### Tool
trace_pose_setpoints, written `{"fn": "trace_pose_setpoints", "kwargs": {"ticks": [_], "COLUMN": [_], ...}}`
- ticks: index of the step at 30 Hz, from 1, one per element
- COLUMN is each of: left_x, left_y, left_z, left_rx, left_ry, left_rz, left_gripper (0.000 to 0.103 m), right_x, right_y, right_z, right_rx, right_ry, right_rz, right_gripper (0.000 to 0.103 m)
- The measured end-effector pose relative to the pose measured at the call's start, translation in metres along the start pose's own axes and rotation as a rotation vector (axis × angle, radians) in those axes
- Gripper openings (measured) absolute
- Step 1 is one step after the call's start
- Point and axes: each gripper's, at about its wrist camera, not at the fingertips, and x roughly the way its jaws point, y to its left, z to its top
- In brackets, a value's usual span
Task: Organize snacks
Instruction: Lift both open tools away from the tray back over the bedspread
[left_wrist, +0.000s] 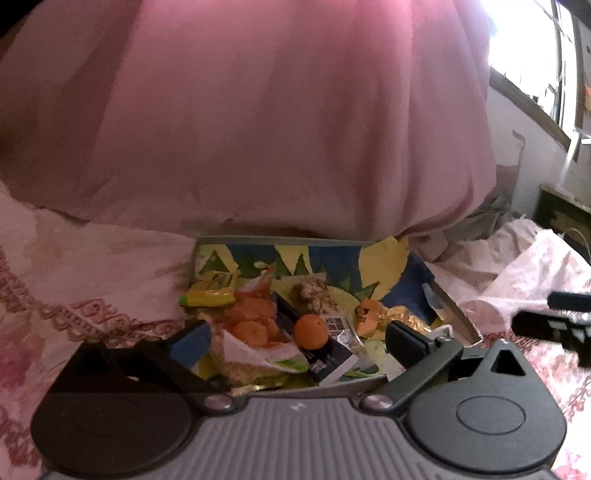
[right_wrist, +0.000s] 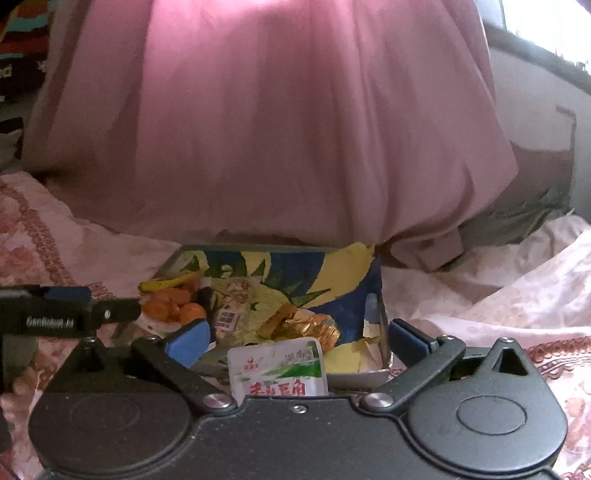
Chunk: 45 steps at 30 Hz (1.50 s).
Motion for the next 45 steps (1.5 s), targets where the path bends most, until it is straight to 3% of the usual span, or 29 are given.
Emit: {"fn": "trace_pose_setpoints", "kwargs": {"ticks": [11,19,29,45], "left_x": [-0.06,-0.095,-0.115,-0.125], "left_y": [-0.037,-0.06,-0.058,-0.058], "left_z": [-0.031,-0.066,-0.097,-0.103], "left_rx": [0.074,0.168,0.128,0.12], "left_ry": [0.027,0.086,0.203,0.214], "left_rz": [0.036,0.072,0.114,0.149], "left_gripper": [0.103,0.103,0.103,0.103], "right_x": [-0.068,-0.09,-0.109,-0.12], "right_y": [0.021,0.014,0.007,0.029], "right_z": [-0.043,-0.07,-0.097,-0.105], "right_rx": [-0.056,0.095,0.18,0.073], "right_ry": [-0.047,0.031,0.1,0.115], "right_rz": [-0.009,-0.072,-0.094,-0.111], "right_gripper": [0.102,0.102,0.102,0.102]}}
